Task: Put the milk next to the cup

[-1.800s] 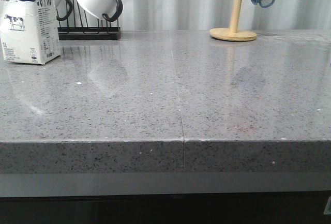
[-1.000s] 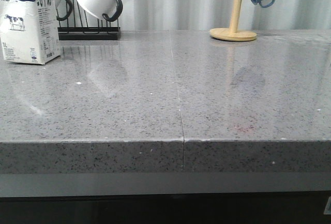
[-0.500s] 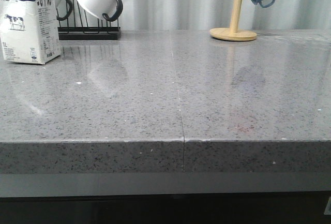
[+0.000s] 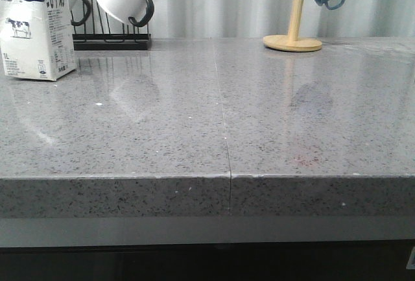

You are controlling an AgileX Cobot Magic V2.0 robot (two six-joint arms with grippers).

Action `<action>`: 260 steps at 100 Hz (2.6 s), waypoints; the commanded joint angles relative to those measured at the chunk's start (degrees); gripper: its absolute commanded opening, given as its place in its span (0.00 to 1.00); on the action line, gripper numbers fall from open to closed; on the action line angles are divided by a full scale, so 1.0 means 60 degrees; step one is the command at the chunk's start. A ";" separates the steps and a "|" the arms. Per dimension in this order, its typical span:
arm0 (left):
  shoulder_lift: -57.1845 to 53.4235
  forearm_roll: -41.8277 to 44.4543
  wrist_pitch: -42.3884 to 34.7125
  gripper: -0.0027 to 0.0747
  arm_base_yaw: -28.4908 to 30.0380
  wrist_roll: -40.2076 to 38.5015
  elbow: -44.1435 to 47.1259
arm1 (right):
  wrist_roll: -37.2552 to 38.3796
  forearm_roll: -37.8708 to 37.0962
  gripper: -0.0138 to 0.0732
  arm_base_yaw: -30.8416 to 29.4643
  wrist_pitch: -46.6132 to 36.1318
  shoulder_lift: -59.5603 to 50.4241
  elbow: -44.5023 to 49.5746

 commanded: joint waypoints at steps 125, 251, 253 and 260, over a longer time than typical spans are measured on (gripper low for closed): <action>-0.0316 -0.0090 -0.0814 0.01 0.0006 -0.0085 0.0402 | -0.0407 0.1124 0.53 -0.1513 -0.8281 0.7761 -0.1452; -0.0316 -0.0090 -0.0814 0.01 0.0006 -0.0085 0.0402 | -0.0074 0.0211 0.53 -0.2404 -1.1122 1.3979 -0.3827; -0.0316 -0.0090 -0.0814 0.01 0.0006 -0.0085 0.0402 | -0.0074 0.0211 0.53 -0.2404 -1.1103 1.4052 -0.3902; -0.0316 -0.0090 -0.0814 0.01 0.0006 -0.0085 0.0402 | -0.0074 0.0211 0.53 -0.2404 -1.1104 1.4330 -0.4149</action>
